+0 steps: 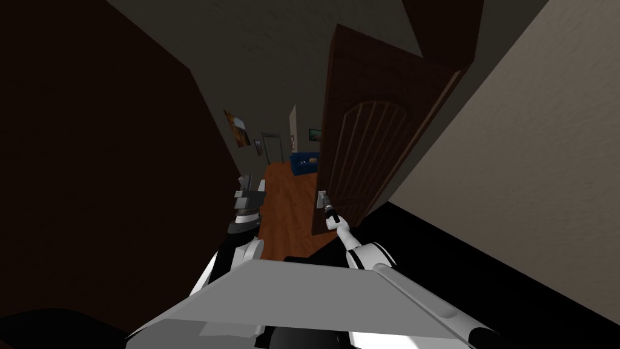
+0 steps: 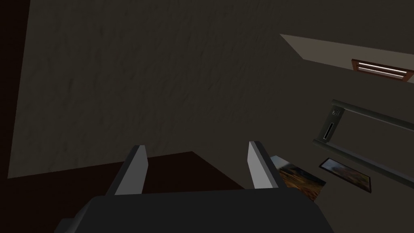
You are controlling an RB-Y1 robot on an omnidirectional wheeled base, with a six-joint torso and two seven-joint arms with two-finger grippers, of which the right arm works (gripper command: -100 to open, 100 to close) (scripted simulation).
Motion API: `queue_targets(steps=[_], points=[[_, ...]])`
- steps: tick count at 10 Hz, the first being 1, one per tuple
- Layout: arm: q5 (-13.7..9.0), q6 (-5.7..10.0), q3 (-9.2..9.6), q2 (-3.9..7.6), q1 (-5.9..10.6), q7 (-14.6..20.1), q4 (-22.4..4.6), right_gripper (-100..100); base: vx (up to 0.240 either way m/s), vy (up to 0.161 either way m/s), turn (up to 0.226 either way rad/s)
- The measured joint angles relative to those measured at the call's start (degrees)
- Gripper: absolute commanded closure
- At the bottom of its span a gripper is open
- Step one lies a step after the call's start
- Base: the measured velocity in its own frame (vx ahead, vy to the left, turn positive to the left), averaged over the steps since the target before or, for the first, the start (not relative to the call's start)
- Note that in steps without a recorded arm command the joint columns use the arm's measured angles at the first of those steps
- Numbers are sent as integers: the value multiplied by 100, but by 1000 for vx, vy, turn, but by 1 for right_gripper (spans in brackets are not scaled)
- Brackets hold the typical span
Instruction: Push the door open
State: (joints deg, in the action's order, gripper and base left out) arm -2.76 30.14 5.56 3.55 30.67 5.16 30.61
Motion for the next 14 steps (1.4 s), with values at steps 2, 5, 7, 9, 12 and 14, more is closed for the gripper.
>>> queue_targets(steps=[2, 5, 7, 9, 12, 14], points=[[-18, -81, -59, 40, -79, -18, 161, 100, 188, 102, -39], [-77, 20, -231, 68, -4, -110, 19, 100, 184, 104, -46], [-125, 18, -372, 86, 50, -189, -57, 100, 141, 103, -58], [-146, 72, -423, 132, 88, -192, -97, 100, 22, 13, 8], [-149, -148, -445, 172, -120, -201, 261, 100, 74, 53, -65], [-205, -143, -603, 280, -135, -244, 241, 100, 155, 133, -91]])
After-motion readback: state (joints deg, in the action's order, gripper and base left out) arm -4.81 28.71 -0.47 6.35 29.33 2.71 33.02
